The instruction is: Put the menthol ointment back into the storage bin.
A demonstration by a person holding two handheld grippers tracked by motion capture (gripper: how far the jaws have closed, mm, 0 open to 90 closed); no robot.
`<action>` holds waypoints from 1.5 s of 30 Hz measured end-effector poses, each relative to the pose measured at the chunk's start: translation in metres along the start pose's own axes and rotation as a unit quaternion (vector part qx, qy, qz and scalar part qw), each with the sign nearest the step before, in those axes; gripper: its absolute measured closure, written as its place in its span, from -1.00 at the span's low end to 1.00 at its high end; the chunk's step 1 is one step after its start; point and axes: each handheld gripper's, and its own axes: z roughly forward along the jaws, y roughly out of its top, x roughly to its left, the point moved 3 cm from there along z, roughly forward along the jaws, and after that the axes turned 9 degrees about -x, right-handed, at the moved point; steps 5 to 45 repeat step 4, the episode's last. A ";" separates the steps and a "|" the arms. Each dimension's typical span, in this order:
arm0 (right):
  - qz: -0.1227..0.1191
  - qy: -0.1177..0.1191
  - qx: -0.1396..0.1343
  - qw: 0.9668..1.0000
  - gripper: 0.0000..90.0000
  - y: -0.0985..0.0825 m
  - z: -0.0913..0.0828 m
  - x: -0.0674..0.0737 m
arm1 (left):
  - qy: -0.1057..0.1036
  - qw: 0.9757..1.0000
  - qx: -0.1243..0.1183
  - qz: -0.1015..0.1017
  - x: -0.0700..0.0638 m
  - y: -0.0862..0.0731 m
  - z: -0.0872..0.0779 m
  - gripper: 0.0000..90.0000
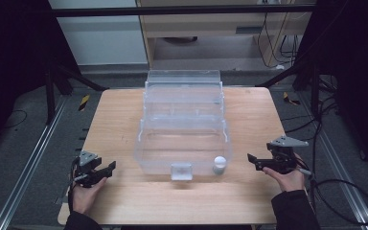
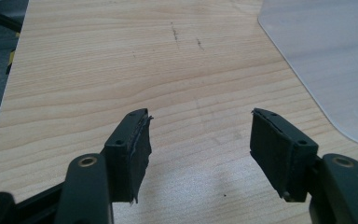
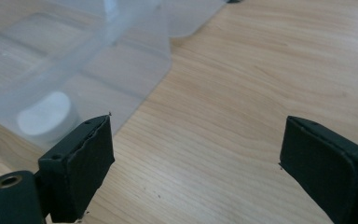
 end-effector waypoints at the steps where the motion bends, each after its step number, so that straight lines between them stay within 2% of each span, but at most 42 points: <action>1: 0.005 -0.005 0.001 1.000 -0.80 -0.003 0.000 -0.002 | 0.000 1.000 -0.001 -0.001 0.001 0.000 0.000 -0.16; 4: 0.012 -0.011 0.011 1.000 -0.82 -0.012 0.001 -0.006 | 0.001 1.000 -0.002 0.000 0.001 0.000 0.000 -0.17; 45: 0.012 -0.011 0.011 1.000 -0.82 -0.012 0.001 -0.006 | 0.001 1.000 -0.002 0.000 0.001 0.000 0.000 -0.17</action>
